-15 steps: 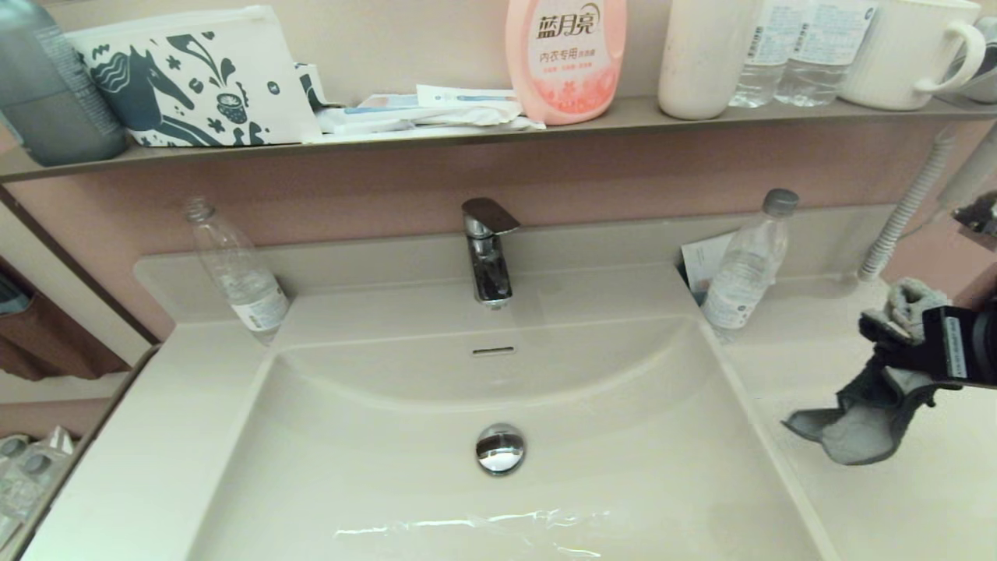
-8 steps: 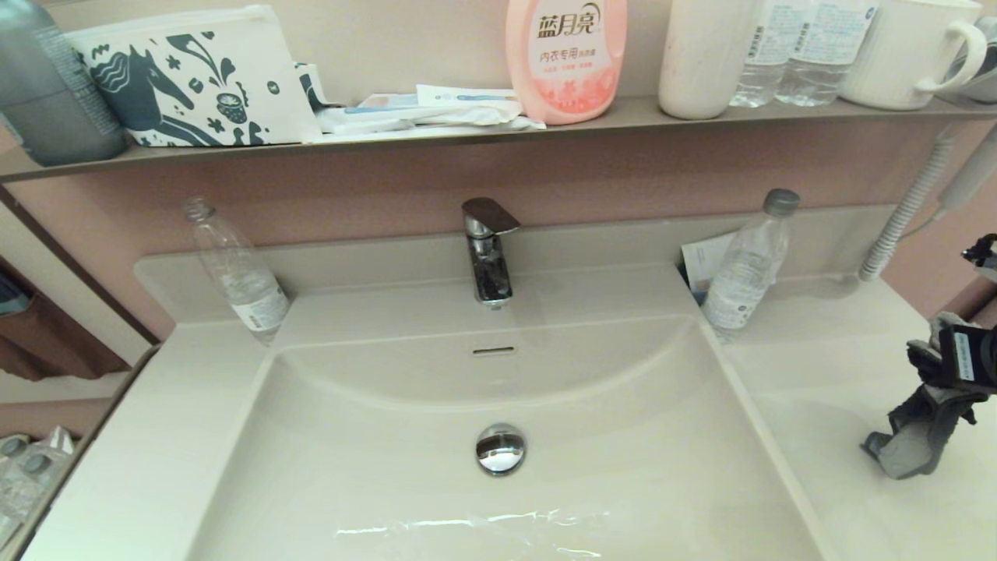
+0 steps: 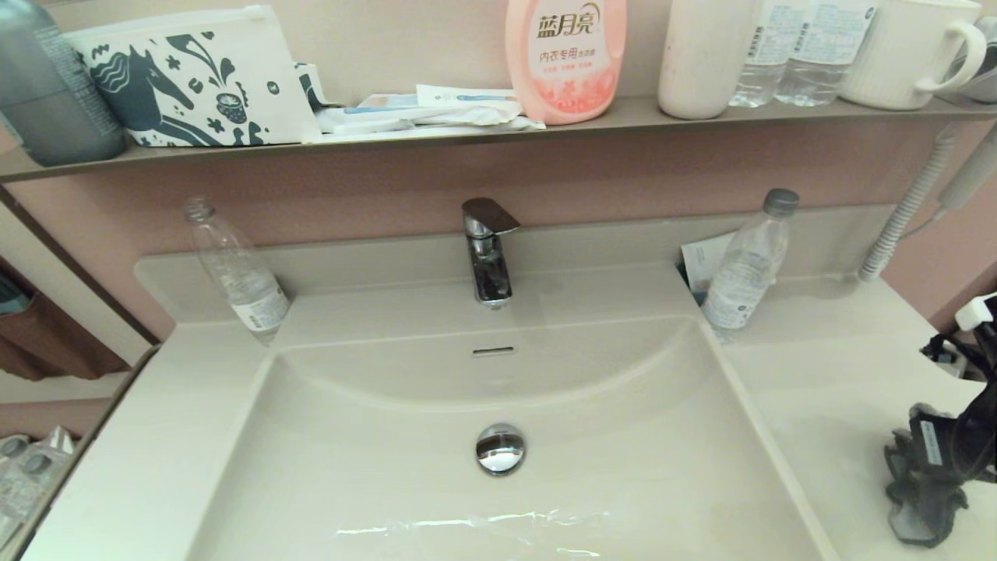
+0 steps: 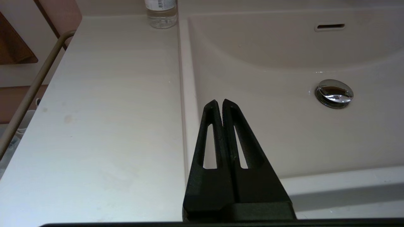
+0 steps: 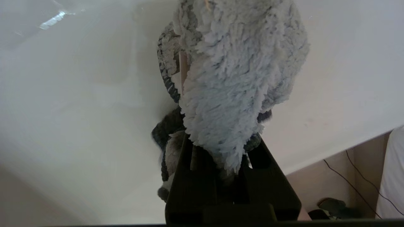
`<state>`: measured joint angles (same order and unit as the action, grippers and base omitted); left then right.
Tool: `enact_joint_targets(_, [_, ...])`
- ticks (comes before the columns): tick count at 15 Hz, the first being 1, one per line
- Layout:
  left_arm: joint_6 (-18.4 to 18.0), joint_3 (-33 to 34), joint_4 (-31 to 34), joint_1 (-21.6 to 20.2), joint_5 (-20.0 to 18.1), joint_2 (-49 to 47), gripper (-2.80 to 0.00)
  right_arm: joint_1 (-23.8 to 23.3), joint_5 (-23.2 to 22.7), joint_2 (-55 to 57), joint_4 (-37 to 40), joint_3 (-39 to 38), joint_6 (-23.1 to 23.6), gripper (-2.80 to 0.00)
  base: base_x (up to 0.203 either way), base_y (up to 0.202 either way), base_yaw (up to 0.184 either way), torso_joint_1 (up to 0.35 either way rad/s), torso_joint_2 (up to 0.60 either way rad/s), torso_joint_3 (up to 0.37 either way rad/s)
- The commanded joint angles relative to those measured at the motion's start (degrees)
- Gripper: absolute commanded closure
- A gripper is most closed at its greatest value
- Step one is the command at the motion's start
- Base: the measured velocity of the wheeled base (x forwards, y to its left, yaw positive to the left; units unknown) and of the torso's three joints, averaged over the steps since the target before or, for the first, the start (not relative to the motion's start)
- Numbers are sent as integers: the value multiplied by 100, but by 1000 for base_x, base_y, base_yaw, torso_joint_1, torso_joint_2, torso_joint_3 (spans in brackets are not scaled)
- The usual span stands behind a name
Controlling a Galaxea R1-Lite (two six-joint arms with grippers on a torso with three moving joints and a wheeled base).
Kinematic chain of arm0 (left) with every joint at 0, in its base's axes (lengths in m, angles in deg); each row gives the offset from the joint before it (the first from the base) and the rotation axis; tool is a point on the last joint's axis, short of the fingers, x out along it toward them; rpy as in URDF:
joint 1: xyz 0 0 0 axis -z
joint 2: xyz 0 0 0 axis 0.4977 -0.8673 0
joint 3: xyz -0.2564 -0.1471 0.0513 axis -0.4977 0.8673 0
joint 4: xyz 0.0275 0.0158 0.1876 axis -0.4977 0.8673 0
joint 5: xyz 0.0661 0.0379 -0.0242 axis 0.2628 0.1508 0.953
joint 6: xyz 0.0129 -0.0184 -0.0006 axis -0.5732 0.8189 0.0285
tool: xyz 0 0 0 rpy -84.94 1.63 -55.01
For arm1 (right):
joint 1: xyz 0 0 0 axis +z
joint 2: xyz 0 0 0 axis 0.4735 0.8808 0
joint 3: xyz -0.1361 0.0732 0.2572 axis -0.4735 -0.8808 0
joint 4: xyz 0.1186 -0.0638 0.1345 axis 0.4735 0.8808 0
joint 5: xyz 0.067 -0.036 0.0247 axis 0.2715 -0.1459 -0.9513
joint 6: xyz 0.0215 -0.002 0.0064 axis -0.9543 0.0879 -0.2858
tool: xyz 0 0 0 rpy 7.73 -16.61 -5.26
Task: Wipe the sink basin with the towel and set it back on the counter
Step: Wipe the sink
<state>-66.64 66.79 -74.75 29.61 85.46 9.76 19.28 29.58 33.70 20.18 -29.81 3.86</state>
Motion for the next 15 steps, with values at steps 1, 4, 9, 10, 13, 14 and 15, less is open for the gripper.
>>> enact_joint_targets(1, [6,1,-1,-2,3,-8,0,16,4,178,-369,-478,7,0,0,0,0,0,0,0])
enact_joint_targets(4, [6,1,-1,-2,3,-8,0,32,5,659,-1090,-778,15,0,0,0,0,0,0,0])
enact_joint_targets(9, [6,1,-1,-2,3,-8,0,45,7,1271,-1552,-163,4,0,0,0,0,0,0,0])
enact_joint_targets(10, [6,1,-1,-2,3,-8,0,46,-3,1356,-1555,72,-23,0,0,0,0,0,0,0])
enact_joint_targets(13, [6,1,-1,-2,3,-8,0,84,-20,1420,-1557,646,-197,0,0,0,0,0,0,0])
enact_joint_targets(14, [6,1,-1,-2,3,-8,0,153,-21,1425,-1551,814,-381,0,0,0,0,0,0,0])
enact_joint_targets(15, [6,1,-1,-2,3,-8,0,250,-21,1413,-1556,883,-487,0,0,0,0,0,0,0])
